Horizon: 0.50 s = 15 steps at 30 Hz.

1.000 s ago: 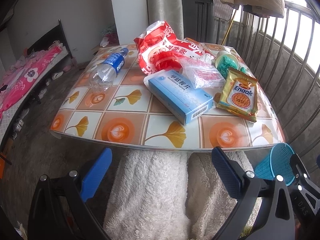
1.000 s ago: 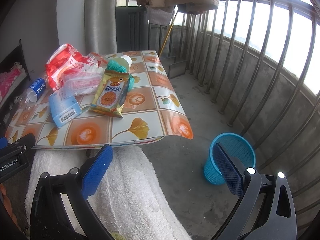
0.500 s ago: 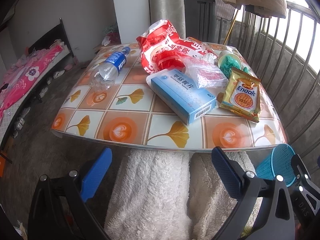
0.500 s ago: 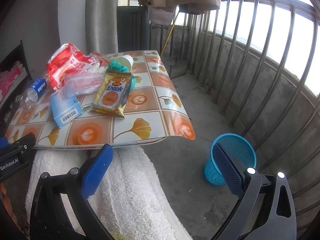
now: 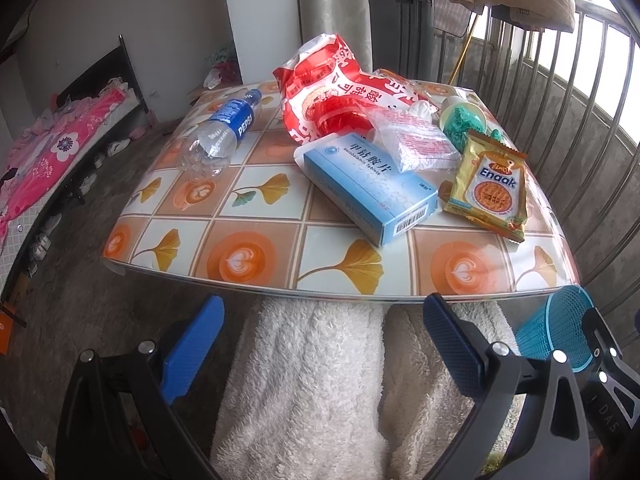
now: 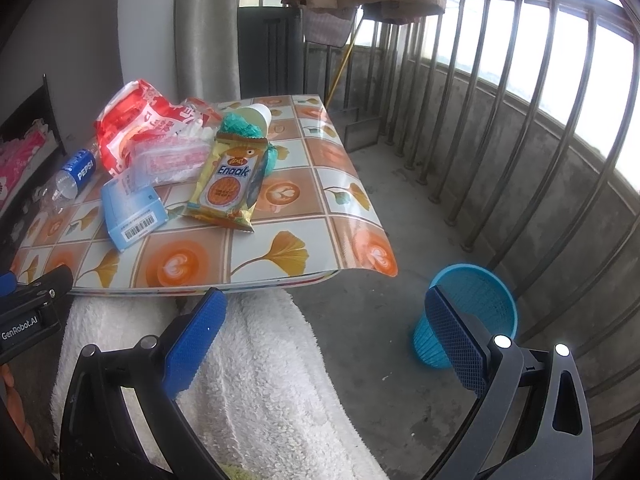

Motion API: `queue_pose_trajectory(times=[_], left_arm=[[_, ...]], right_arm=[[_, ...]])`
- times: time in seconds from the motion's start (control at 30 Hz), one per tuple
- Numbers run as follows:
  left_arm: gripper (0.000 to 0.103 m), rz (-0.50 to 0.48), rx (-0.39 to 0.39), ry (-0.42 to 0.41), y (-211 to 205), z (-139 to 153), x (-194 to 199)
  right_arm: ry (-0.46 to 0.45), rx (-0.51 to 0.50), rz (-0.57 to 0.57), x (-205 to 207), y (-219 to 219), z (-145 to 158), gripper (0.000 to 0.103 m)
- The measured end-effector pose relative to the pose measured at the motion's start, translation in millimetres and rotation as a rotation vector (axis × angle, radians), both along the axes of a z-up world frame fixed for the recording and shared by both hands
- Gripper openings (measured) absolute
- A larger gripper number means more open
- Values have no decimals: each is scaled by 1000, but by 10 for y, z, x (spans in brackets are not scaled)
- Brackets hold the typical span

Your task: Collect trash

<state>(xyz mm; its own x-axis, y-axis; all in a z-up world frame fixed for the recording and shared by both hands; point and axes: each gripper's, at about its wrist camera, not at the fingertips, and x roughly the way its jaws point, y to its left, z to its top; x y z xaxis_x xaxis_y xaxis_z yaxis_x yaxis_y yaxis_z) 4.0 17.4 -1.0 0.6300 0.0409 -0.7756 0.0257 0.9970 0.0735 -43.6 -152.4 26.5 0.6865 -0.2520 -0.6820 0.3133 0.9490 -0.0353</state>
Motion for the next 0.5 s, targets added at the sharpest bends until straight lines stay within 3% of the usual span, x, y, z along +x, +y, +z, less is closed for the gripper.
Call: queue_pose_trajectory(times=[0.3, 0.4, 0.5], left_arm=[[97, 4, -5, -39, 313, 33, 272], [97, 1, -83, -53, 471, 23, 373], [97, -83, -265, -112, 624, 1, 444]], right_arm=[[-75, 27, 119, 388, -82, 137, 96], [-104, 87, 168, 534, -118, 130, 96], [-93, 156, 204, 723, -155, 78, 96]])
